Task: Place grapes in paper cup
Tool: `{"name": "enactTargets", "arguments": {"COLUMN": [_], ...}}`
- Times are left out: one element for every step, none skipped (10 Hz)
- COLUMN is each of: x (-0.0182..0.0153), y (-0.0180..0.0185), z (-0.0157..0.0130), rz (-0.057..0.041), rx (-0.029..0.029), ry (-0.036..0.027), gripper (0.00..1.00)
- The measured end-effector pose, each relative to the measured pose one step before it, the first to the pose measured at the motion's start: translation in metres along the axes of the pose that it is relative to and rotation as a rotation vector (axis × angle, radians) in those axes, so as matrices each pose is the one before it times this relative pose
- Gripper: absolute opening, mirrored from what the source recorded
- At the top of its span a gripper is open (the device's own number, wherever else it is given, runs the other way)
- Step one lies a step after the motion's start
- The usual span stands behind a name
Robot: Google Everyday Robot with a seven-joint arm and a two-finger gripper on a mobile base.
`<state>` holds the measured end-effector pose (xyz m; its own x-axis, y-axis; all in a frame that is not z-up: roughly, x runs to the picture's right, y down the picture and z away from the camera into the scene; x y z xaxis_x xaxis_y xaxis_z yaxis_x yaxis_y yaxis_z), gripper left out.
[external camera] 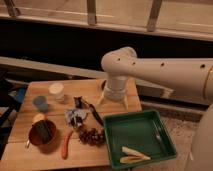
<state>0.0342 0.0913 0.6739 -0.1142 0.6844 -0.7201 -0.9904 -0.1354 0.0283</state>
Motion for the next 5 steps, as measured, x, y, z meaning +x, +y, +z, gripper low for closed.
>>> {"name": "enactTargets", "arguments": {"x": [0.00363,0.00009,-0.00035,0.00023,0.00039], "y": [0.00788,-0.00182,-0.00245,0.00177,0.00190], "z": [0.00183,-0.00033,-0.00012,0.00029,0.00002], "rz": [-0.02897,0.00126,0.00493,-0.00374,-0.00570], "rx": [0.00039,0.00252,0.00012,-0.00006,-0.00433], "ry": [0.00975,0.00087,-0.00043,0.00045,-0.00230], "gripper": [0.80,0.80,0.80,0.80,0.80]}}
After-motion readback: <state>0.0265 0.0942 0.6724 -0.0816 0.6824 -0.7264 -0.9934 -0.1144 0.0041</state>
